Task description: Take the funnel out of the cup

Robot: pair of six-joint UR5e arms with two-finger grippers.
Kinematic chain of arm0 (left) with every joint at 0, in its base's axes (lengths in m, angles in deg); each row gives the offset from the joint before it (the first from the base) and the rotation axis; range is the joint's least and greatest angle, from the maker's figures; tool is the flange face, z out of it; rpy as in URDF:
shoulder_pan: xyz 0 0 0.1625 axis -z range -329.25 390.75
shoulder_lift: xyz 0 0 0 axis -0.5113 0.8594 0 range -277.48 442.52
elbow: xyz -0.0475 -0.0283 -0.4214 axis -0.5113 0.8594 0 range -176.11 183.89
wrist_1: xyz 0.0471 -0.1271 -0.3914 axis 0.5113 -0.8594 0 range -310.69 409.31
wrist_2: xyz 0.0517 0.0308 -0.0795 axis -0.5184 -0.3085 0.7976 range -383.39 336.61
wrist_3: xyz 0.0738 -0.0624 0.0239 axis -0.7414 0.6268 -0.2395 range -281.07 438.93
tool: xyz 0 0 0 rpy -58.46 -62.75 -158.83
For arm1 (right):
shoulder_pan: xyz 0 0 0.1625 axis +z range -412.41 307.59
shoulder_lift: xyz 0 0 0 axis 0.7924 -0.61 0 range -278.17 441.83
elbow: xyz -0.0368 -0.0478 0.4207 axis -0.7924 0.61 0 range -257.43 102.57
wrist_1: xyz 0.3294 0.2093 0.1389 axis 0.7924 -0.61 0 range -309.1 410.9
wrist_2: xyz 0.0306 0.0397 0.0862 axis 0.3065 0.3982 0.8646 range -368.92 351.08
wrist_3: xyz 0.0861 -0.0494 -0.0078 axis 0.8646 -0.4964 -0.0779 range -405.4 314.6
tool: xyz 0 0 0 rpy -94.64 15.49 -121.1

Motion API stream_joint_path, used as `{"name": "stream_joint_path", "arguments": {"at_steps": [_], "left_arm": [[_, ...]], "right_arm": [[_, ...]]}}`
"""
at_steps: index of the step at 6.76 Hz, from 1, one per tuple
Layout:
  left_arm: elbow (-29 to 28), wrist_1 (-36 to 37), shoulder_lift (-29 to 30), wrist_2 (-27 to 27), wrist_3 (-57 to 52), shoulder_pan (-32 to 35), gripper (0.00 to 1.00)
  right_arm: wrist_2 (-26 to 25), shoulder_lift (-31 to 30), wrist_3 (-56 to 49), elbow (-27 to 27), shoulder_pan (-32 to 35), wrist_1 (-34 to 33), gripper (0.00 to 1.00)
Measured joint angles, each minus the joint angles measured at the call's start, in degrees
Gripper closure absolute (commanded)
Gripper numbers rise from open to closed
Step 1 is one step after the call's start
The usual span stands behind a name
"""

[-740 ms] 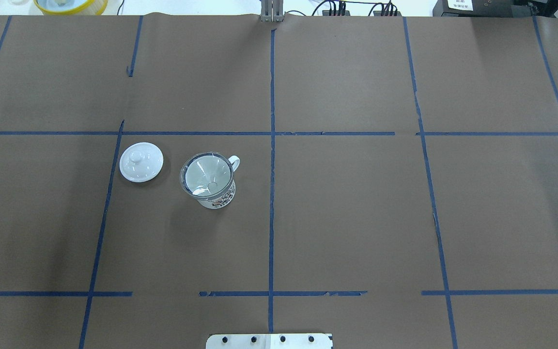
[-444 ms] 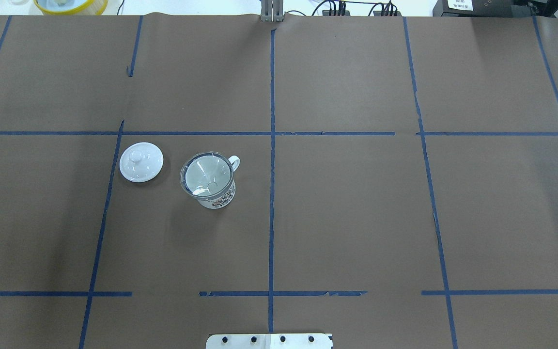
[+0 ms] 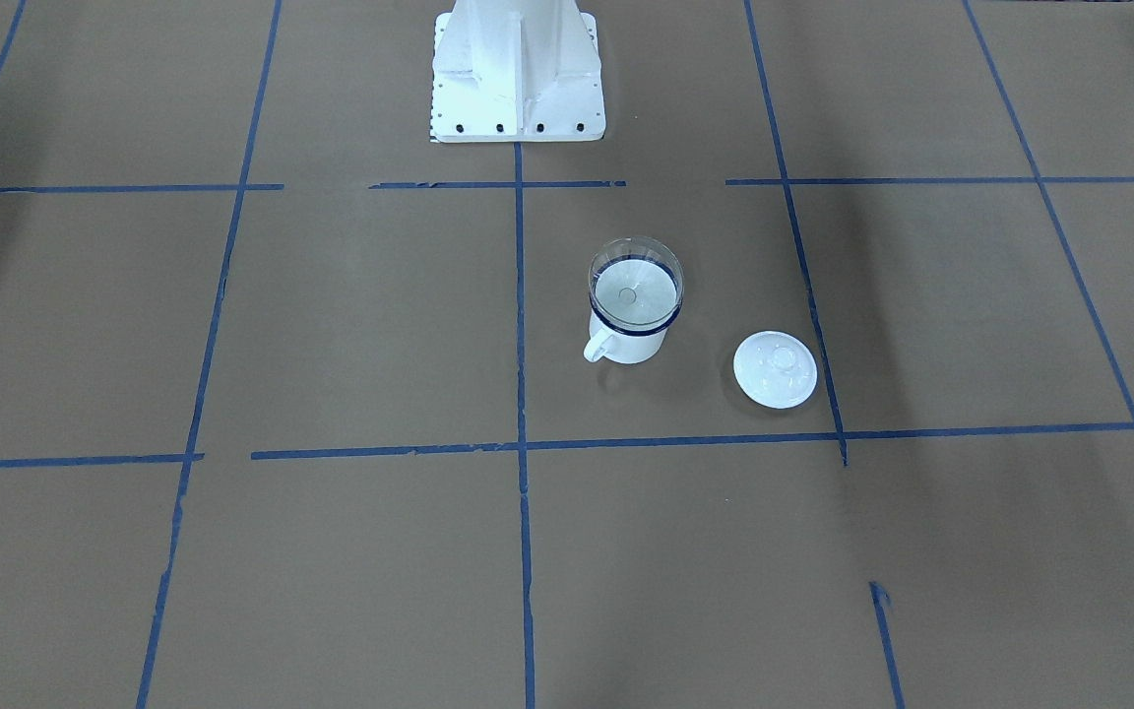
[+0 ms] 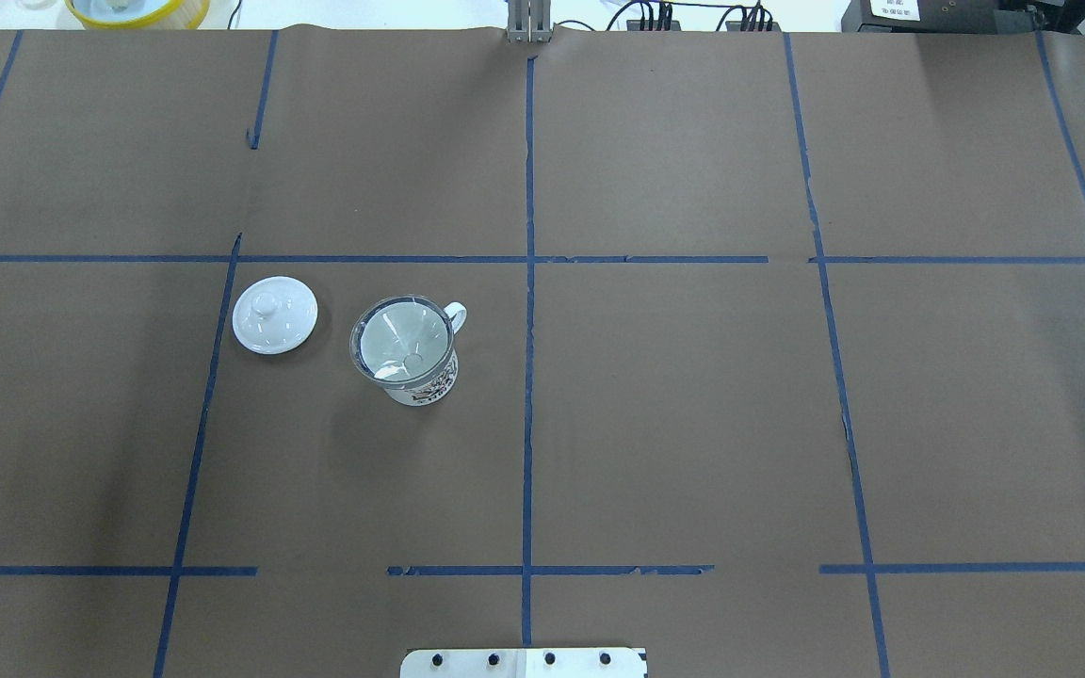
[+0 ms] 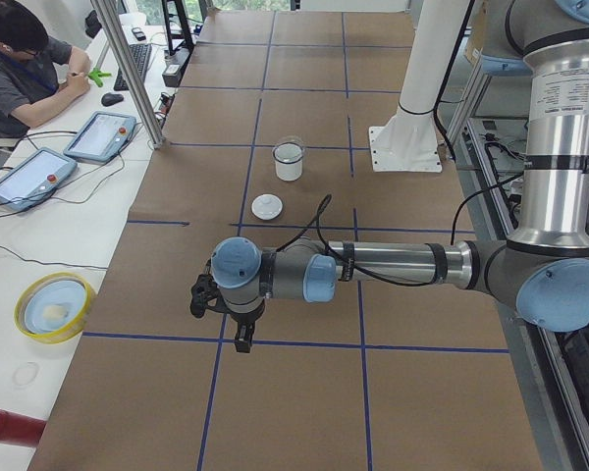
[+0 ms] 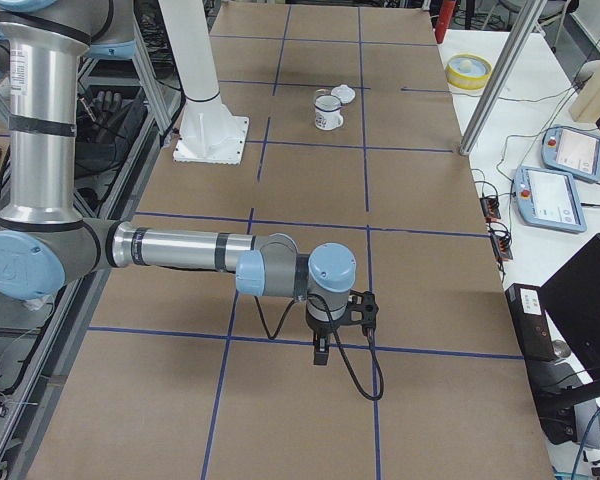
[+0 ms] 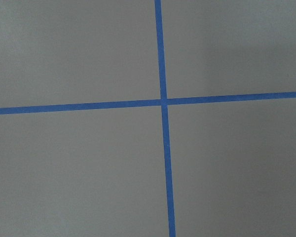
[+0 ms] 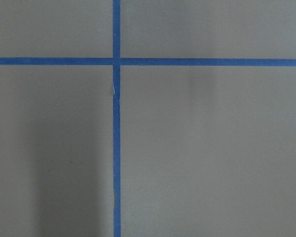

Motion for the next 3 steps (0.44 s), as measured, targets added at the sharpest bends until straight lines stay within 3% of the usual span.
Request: {"name": "stream_joint_path", "arguments": {"at_steps": [2,3], "left_arm": [[2.2,0.1,0.4,-0.1,0.4,0.1,0.0],[5.9,0.4,0.4,-0.2,1.6,0.1,0.0]], "right_arm": [[0.0,0.0,0.0,0.0,0.0,0.0,0.0],[0.0,0.0,0.0,0.0,0.0,0.0,0.0]]}}
